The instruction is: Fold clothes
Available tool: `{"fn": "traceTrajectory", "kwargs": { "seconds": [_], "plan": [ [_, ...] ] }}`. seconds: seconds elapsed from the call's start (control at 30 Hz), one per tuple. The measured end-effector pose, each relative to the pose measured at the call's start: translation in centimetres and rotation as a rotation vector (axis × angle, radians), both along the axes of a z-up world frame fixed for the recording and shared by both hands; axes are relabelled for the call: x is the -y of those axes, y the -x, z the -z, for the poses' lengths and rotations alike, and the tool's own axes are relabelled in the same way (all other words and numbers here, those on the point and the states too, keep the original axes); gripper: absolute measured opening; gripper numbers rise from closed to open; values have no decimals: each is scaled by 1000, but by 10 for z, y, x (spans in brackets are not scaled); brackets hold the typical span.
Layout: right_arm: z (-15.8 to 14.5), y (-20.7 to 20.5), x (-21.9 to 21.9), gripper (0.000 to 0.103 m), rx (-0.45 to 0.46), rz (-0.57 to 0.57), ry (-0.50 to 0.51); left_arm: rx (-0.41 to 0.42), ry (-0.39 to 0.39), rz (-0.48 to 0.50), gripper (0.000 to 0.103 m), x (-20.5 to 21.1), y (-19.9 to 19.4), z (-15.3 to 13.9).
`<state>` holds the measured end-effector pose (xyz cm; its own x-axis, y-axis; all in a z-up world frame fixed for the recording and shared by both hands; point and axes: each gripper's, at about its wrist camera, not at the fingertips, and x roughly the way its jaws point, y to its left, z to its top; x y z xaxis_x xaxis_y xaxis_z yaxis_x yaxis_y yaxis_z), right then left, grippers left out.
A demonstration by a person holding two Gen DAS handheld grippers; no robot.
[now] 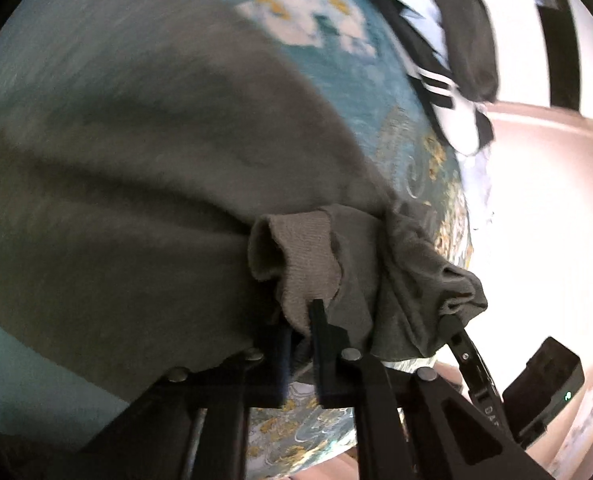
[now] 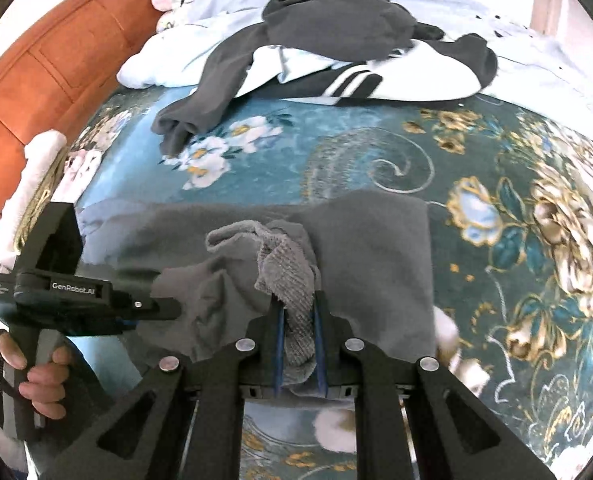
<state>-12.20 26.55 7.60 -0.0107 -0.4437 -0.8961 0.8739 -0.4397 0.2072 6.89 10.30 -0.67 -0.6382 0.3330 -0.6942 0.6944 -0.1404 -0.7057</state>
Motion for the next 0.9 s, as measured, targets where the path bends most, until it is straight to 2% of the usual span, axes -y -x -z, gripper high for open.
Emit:
{"fn": "traceTrajectory", "kwargs": {
  "seconds": [0.07,0.1,0.17,0.27,0.4,0.47,0.6,0.67,0.77,0.9],
  "plan": [
    [-1,3,-3,13,15,11,4,-90,126,31,8,-3,7,-24],
    [-4,4,-4,13,16,14,15,-170,210,42,8,-6,9,-42],
    [-15,6,-8,13,7,18,47,-230,330,50,7,-10,10,-65],
    [-34,8,-12,13,0,30,101,-102,195,-43,9,1,-3,-34],
    [-40,-5,0,13,-11,-1,109,79,-2,-172,8,16,-21,11],
    [-40,-16,10,13,-4,-38,114,45,10,-227,8,20,-34,6],
    [-37,-51,40,13,22,-139,132,-63,-25,-330,10,24,-53,3],
    [-24,-67,52,13,19,-190,100,-125,-49,-401,11,26,-59,2],
    [-4,-90,71,13,14,-267,52,-197,-43,-481,11,32,-69,-4],
    [31,-114,88,13,-1,-349,-48,-222,-65,-502,13,35,-77,-3]
  ]
}}
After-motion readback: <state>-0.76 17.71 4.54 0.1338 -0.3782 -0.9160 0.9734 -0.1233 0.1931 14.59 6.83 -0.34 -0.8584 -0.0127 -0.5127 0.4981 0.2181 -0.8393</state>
